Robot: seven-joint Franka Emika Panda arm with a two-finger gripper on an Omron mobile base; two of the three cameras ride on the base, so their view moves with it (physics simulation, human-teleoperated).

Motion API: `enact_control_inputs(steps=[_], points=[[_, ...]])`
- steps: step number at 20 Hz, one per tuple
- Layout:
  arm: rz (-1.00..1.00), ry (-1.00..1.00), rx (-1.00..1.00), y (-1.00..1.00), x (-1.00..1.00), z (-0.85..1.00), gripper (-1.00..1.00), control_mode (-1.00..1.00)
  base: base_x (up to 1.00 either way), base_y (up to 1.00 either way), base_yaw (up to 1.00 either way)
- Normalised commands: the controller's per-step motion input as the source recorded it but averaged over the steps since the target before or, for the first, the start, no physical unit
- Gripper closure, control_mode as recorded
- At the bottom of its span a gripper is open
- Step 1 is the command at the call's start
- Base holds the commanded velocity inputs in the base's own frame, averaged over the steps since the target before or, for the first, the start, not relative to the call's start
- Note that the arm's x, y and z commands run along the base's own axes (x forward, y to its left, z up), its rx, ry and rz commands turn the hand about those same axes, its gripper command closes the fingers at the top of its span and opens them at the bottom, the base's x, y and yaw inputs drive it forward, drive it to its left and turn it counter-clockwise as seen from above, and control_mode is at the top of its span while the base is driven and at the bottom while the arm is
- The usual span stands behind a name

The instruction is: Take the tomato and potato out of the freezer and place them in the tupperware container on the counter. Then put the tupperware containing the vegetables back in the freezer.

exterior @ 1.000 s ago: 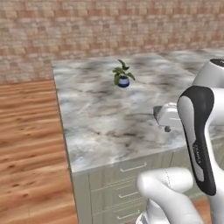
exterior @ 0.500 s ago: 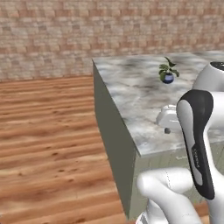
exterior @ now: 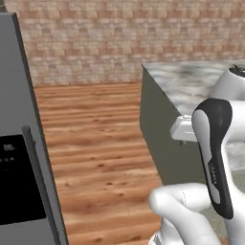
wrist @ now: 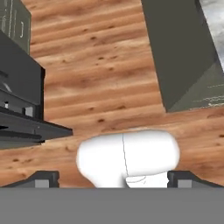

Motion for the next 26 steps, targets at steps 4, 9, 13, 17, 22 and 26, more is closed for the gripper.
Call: enact_control_inputs(steps=[4,9,13,17,22,26], points=[[0.00,0.00,0.00,0.00,0.00,0.00,-1.00,1.00,0.98,0.23,0.14],[0.00,0.00,0.00,0.00,0.00,0.00,-1.00,1.00,1.00,0.02,0.12],[0.00,0.00,0.00,0.00,0.00,0.00,-1.00,1.00,1.00,0.02,0.19],[0.00,0.00,0.00,0.00,0.00,0.00,-1.00,1.00,1.00,0.11,0.43],[0.00,0.00,0.00,0.00,0.00,0.00,-1.00,1.00,1.00,0.05,0.68],[0.00,0.00,0.00,0.00,0.00,0.00,-1.00,1.00,0.98,0.05,0.72]])
